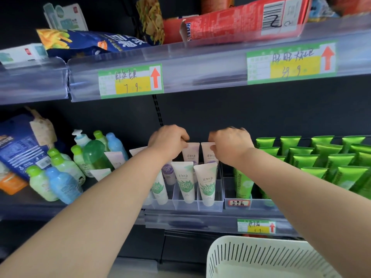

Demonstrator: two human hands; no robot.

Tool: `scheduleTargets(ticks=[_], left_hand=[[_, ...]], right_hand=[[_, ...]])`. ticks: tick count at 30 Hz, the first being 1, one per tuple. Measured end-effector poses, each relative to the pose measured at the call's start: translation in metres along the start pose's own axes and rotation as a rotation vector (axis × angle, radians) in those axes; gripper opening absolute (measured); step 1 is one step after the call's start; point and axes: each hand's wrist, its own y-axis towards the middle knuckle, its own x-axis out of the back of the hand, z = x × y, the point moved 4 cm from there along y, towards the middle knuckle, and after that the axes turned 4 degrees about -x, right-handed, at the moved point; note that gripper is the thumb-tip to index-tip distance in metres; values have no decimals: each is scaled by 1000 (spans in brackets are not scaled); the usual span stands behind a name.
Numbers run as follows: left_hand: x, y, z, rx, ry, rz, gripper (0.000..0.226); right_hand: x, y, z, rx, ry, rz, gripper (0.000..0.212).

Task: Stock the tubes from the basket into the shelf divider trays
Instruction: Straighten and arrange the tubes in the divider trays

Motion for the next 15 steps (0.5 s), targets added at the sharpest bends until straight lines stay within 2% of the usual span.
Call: scheduleTargets(ticks=[3, 7, 12, 15], left_hand=[[15, -7, 14, 30, -45, -46, 20], [26, -22, 42, 81, 7, -29, 25], [39, -31, 73, 182, 121, 30, 35], [40, -33, 90, 249, 142, 85, 30]], right_hand=[[10, 0, 15, 45, 66, -43, 29], [23, 5, 46, 119, 157, -148, 23], [15, 19, 86, 217, 124, 72, 26], [9, 27, 103, 230, 84, 111, 23]])
